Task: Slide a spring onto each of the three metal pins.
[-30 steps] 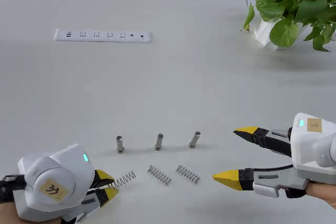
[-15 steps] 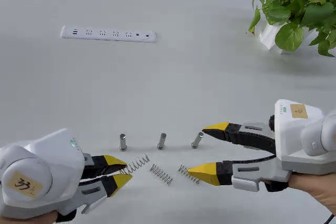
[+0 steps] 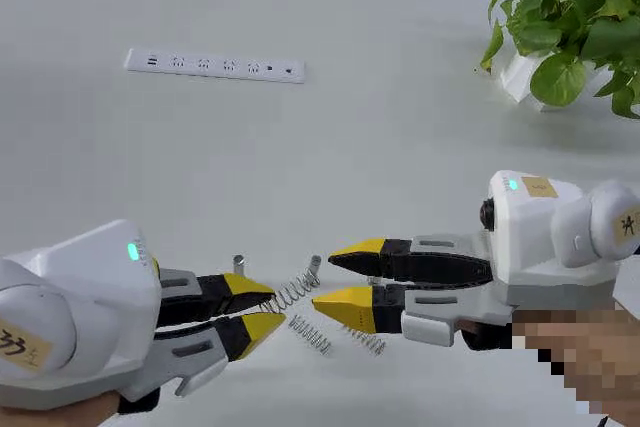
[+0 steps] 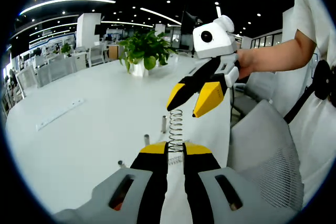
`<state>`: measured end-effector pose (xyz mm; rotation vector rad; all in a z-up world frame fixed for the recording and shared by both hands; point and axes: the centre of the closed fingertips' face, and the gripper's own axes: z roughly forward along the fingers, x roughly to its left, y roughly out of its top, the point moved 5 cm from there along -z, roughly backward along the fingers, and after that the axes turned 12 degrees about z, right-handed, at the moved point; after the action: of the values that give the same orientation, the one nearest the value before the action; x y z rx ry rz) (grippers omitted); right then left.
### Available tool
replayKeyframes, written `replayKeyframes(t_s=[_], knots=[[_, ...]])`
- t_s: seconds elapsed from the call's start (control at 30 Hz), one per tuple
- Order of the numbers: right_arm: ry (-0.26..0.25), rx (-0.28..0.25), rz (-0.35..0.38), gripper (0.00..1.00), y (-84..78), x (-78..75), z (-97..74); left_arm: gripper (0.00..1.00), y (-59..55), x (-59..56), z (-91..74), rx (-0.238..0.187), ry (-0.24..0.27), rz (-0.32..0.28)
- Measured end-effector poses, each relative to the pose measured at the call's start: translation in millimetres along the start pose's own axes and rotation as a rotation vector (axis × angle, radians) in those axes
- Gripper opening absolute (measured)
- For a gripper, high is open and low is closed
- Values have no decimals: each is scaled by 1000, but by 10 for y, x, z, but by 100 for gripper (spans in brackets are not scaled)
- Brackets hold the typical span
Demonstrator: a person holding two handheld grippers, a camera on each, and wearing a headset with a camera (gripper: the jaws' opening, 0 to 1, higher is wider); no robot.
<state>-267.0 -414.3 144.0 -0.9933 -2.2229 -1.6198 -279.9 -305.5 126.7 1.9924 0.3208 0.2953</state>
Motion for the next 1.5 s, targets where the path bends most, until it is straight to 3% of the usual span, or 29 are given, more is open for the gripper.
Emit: replayKeyframes(t_s=[0.33,0.7,1.5], knots=[[45,-23,37,13,56,75,31,7,109,-26,-3,-44,-9,2],[52,-35,54,8,89,81,17,7,125,-35,9,-46,-16,8],[58,30,-71,6,123,194,55,7,100,-81,63,-36,-41,12]])
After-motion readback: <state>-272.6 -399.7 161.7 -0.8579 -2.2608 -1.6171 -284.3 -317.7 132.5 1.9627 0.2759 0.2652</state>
